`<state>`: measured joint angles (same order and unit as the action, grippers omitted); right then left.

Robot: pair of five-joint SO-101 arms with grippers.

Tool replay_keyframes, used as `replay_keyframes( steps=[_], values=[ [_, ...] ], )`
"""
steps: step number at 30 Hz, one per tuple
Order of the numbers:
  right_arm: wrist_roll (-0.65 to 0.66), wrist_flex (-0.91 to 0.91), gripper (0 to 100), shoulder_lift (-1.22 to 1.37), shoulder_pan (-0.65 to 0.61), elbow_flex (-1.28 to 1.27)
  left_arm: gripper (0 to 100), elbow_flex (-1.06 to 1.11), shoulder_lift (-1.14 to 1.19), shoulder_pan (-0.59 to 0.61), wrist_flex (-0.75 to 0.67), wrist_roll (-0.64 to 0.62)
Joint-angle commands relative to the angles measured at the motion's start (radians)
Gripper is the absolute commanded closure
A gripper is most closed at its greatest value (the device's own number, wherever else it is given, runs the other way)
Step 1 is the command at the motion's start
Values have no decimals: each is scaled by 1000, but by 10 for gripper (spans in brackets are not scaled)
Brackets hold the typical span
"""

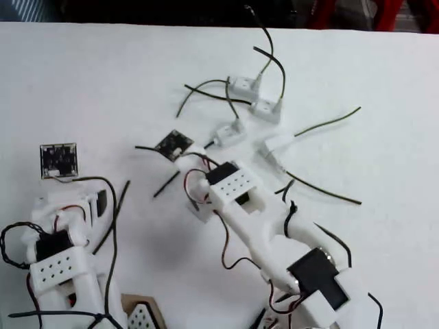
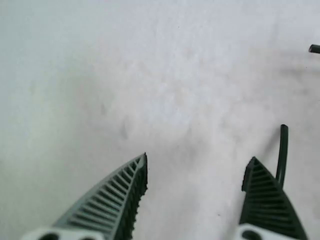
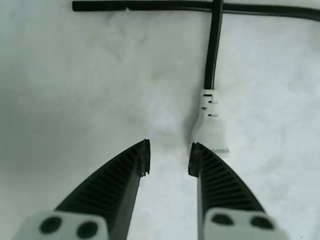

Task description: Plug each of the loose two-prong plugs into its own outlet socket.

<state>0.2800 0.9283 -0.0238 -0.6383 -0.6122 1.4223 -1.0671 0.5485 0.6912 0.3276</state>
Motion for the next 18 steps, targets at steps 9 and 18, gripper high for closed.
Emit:
replay_keyframes(
  steps=[9,18],
  values=[
    [9,-10,864,13,35,57,698,-3,-19,-10,-20,8],
    [60,-13,865,71,88,72,698,-3,-19,-10,-20,8]
  ],
)
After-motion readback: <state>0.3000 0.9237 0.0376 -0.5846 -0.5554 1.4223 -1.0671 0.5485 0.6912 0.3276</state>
